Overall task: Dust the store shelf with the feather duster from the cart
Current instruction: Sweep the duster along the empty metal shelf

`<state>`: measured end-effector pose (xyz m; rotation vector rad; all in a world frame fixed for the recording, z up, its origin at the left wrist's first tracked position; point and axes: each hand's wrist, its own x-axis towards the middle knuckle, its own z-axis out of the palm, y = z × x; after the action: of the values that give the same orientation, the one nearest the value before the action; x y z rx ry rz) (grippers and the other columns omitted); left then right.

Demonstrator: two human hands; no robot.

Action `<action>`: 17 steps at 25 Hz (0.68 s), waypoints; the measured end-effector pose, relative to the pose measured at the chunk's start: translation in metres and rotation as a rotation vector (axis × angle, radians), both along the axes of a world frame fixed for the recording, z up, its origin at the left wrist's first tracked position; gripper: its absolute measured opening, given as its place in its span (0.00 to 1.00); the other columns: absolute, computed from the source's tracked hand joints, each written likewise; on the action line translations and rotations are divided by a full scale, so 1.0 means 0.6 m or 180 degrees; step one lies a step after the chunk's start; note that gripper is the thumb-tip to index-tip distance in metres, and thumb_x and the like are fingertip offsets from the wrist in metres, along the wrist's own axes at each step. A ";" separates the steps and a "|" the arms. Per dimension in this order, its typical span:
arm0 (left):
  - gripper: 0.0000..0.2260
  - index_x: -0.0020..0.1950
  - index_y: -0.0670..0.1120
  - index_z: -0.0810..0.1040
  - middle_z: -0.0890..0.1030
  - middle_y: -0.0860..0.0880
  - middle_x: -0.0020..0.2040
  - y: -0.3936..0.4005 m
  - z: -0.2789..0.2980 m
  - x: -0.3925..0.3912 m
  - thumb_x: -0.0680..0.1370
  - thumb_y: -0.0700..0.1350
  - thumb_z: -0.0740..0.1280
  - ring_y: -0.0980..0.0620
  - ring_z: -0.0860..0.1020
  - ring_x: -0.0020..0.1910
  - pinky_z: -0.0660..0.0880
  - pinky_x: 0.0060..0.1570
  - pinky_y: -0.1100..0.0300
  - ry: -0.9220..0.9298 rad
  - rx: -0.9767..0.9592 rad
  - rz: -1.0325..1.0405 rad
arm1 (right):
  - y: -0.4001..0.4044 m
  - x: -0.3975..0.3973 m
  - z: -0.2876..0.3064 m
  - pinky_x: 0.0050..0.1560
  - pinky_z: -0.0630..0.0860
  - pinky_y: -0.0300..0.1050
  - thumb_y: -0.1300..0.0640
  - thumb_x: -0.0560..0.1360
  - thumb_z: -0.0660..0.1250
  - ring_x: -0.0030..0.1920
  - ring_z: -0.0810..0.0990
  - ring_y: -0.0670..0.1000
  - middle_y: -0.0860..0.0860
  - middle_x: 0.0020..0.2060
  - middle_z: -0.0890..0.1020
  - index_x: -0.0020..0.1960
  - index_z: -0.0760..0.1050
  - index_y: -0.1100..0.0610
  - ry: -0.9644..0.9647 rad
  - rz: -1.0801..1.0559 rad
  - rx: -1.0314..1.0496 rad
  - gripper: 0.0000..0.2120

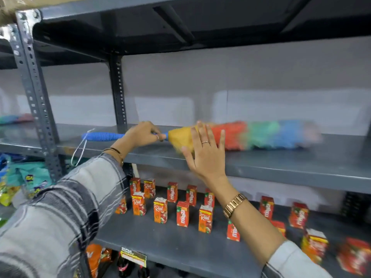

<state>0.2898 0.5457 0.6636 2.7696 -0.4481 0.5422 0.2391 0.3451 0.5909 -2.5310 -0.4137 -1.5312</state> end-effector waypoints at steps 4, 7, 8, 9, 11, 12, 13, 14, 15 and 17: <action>0.14 0.47 0.48 0.83 0.84 0.42 0.48 -0.092 -0.004 0.021 0.76 0.56 0.63 0.41 0.79 0.48 0.72 0.43 0.56 -0.0420 0.0316 0.0282 | -0.057 -0.015 0.004 0.68 0.50 0.68 0.44 0.75 0.55 0.68 0.66 0.62 0.60 0.68 0.69 0.66 0.68 0.62 -0.0004 -0.0267 0.0152 0.27; 0.14 0.46 0.51 0.84 0.84 0.43 0.47 -0.170 0.013 0.024 0.74 0.59 0.65 0.40 0.80 0.46 0.69 0.40 0.57 -0.0764 0.0122 0.0025 | -0.110 -0.030 0.003 0.68 0.51 0.68 0.43 0.75 0.51 0.67 0.67 0.61 0.60 0.68 0.70 0.66 0.69 0.62 0.0013 -0.0572 0.0179 0.28; 0.13 0.46 0.50 0.84 0.84 0.44 0.48 -0.186 0.013 0.028 0.74 0.57 0.67 0.41 0.79 0.47 0.68 0.41 0.58 -0.0528 0.0032 -0.0274 | -0.130 -0.035 0.001 0.68 0.50 0.67 0.43 0.75 0.51 0.68 0.67 0.61 0.60 0.68 0.69 0.66 0.69 0.61 0.0018 -0.0666 0.0195 0.29; 0.12 0.46 0.49 0.84 0.84 0.44 0.49 -0.202 0.010 0.029 0.74 0.56 0.68 0.42 0.79 0.47 0.69 0.42 0.58 -0.0222 0.0053 -0.0561 | -0.151 -0.041 -0.001 0.68 0.49 0.67 0.42 0.75 0.51 0.68 0.66 0.61 0.59 0.69 0.69 0.66 0.68 0.61 0.0034 -0.0757 0.0219 0.29; 0.13 0.46 0.46 0.84 0.84 0.43 0.50 -0.243 -0.006 0.029 0.74 0.55 0.67 0.42 0.78 0.47 0.69 0.43 0.57 0.0063 0.0197 -0.0756 | -0.194 -0.055 -0.005 0.68 0.49 0.67 0.42 0.75 0.50 0.68 0.66 0.61 0.59 0.69 0.69 0.66 0.68 0.61 0.0060 -0.0947 0.0266 0.29; 0.14 0.46 0.47 0.84 0.84 0.42 0.50 -0.275 -0.007 0.030 0.75 0.56 0.67 0.42 0.78 0.48 0.70 0.43 0.57 -0.0105 0.0174 -0.0673 | -0.217 -0.063 -0.010 0.68 0.50 0.67 0.43 0.75 0.51 0.68 0.67 0.61 0.60 0.68 0.69 0.66 0.68 0.62 0.0071 -0.1049 0.0271 0.29; 0.14 0.46 0.47 0.84 0.84 0.42 0.50 -0.301 -0.004 0.027 0.75 0.56 0.66 0.40 0.79 0.48 0.71 0.44 0.57 -0.0409 0.0127 -0.0563 | -0.234 -0.070 -0.015 0.67 0.51 0.68 0.43 0.75 0.51 0.67 0.68 0.62 0.60 0.67 0.70 0.65 0.69 0.62 0.0091 -0.1137 0.0272 0.29; 0.14 0.46 0.47 0.84 0.84 0.41 0.49 -0.330 0.000 0.023 0.75 0.55 0.65 0.39 0.79 0.48 0.72 0.44 0.57 -0.0655 0.0067 -0.0530 | -0.254 -0.079 -0.020 0.67 0.53 0.69 0.43 0.75 0.51 0.66 0.69 0.62 0.61 0.67 0.71 0.64 0.70 0.62 0.0104 -0.1252 0.0271 0.28; 0.14 0.46 0.48 0.84 0.84 0.40 0.50 -0.356 0.003 0.023 0.74 0.55 0.65 0.39 0.79 0.49 0.73 0.44 0.56 -0.0724 -0.0002 -0.0597 | -0.276 -0.087 -0.025 0.67 0.54 0.69 0.43 0.75 0.52 0.66 0.69 0.62 0.61 0.66 0.72 0.64 0.71 0.62 0.0120 -0.1368 0.0282 0.28; 0.14 0.50 0.48 0.83 0.83 0.41 0.54 -0.387 0.000 0.029 0.74 0.56 0.66 0.40 0.79 0.52 0.74 0.48 0.54 -0.0397 0.0026 -0.0843 | -0.310 -0.101 -0.033 0.67 0.53 0.69 0.42 0.75 0.51 0.67 0.68 0.61 0.60 0.66 0.72 0.64 0.71 0.61 0.0167 -0.1520 0.0362 0.29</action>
<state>0.3071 0.3133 0.6635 2.6346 -0.8318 0.6493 0.1786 0.1590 0.5714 -2.6954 0.3020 -1.5645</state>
